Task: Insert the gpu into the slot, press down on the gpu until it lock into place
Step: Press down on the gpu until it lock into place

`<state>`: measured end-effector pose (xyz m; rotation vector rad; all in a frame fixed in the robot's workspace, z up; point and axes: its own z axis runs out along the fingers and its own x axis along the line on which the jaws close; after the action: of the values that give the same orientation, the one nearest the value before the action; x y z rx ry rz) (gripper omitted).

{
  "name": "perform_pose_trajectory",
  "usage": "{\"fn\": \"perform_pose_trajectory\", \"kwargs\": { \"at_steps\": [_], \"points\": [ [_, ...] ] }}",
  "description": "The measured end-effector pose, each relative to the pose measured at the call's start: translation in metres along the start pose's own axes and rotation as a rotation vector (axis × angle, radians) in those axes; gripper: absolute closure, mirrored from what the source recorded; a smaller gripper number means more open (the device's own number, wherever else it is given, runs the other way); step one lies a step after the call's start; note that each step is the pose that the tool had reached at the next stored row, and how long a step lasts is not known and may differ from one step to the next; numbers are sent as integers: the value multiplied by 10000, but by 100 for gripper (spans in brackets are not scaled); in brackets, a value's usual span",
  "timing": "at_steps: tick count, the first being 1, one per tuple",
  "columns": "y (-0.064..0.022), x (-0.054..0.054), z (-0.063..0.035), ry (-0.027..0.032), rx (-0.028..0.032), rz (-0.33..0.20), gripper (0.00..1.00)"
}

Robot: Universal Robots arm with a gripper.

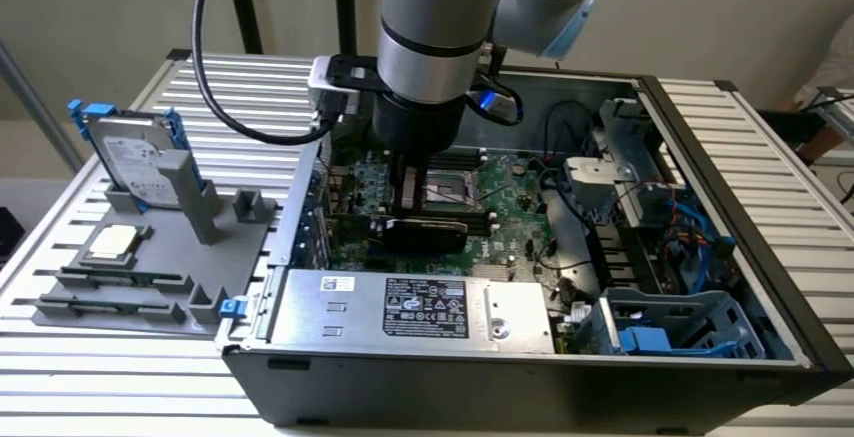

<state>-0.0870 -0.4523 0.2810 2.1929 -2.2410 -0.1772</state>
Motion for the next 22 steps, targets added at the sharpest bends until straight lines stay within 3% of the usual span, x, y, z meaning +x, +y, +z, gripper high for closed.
{"fn": "perform_pose_trajectory", "kwargs": {
  "at_steps": [14,17,22],
  "points": [
    [-7,-9,86,22,-9,-26,89],
    [-6,-13,58,-2,-44,-27,89],
    [5,-21,-66,26,-152,-17,89]
  ]
}}
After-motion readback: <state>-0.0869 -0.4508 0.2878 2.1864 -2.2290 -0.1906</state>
